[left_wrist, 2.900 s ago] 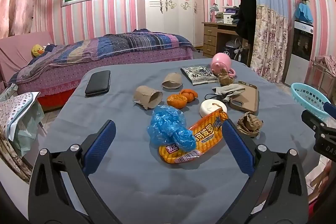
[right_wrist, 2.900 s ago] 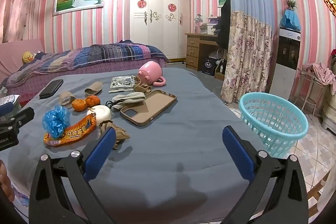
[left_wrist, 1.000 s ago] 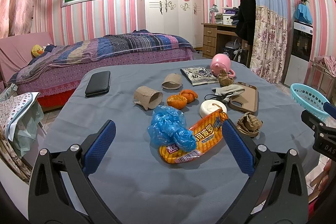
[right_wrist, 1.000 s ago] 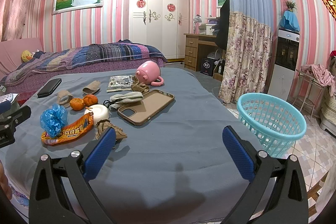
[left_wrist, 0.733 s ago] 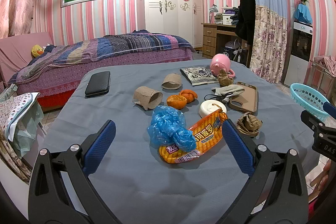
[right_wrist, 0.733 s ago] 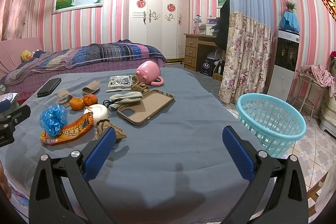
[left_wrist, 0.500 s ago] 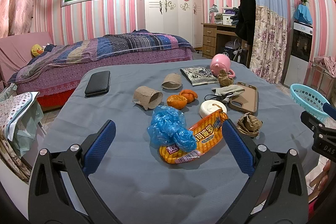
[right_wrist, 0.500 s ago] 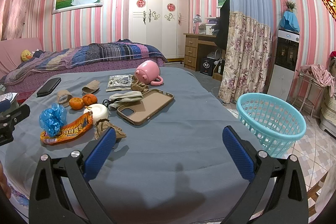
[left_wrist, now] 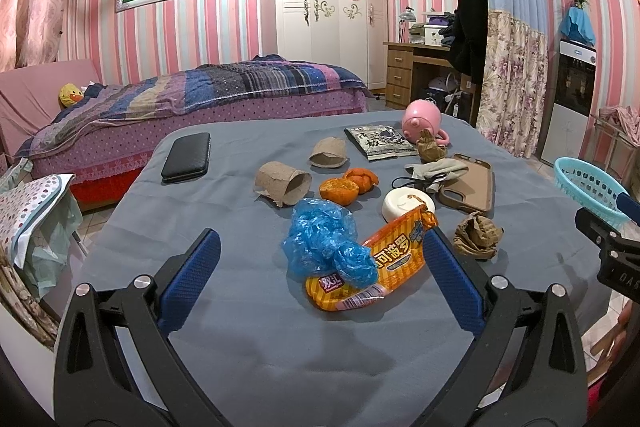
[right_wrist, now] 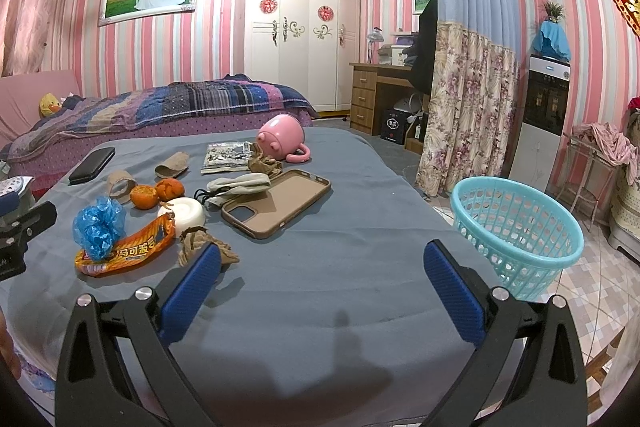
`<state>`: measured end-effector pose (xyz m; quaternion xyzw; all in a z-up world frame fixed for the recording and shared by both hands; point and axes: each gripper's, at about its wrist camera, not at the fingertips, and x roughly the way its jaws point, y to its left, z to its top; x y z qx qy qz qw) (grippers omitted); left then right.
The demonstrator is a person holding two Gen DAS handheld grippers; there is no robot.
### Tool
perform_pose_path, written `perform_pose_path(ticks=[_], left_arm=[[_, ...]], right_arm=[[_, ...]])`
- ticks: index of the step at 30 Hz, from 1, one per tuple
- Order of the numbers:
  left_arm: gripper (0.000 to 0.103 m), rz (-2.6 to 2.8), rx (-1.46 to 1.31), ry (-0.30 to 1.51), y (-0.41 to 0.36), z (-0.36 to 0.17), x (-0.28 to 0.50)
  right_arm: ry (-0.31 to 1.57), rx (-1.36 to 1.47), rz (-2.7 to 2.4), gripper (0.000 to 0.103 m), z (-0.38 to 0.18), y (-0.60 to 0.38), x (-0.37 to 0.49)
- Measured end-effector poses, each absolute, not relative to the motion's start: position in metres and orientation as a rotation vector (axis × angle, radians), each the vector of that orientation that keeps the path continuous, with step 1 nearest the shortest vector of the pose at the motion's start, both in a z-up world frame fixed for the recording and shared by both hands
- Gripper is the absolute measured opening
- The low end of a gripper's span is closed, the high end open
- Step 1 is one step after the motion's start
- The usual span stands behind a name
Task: Collect trash
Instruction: 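Grasp the blue plastic bag with the left tool while the right tool grasps the crumpled brown paper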
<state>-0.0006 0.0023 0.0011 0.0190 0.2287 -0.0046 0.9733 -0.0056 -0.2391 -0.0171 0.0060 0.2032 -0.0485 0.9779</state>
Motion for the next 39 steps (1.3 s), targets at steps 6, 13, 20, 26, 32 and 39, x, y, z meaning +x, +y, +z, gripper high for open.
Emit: perform_pose_path(ticks=[6,13,20,26,32,39], left_arm=[[0.098,-0.008,0.038,0.465,0.003,0.000,0.000],[0.098,0.005,0.032,0.475,0.008,-0.005,0.007],[0.098,0.032,0.038,0.485,0.019,-0.006,0.013],[0.098,0.072,0.017,0.523,0.036,-0.013,0.025],[0.098,0.032,0.013,0.562,0.039,-0.018,0.043],[0.098,-0.018,0.076,0.609,0.015,-0.026,0.074]], right_arm=[[0.410,0.014,-0.099,0.099,-0.018,-0.240,-0.005],[0.407,0.007,-0.095,0.099,-0.020,-0.240,0.001],[0.407,0.017,-0.085,0.099,-0.013,-0.237,0.009],[0.432,0.012,-0.074,0.099,-0.012,-0.234,0.022],[0.478,0.001,-0.072,0.099,-0.020,-0.232,0.040],[0.569,0.005,-0.097,0.099,-0.027,-0.233,0.059]])
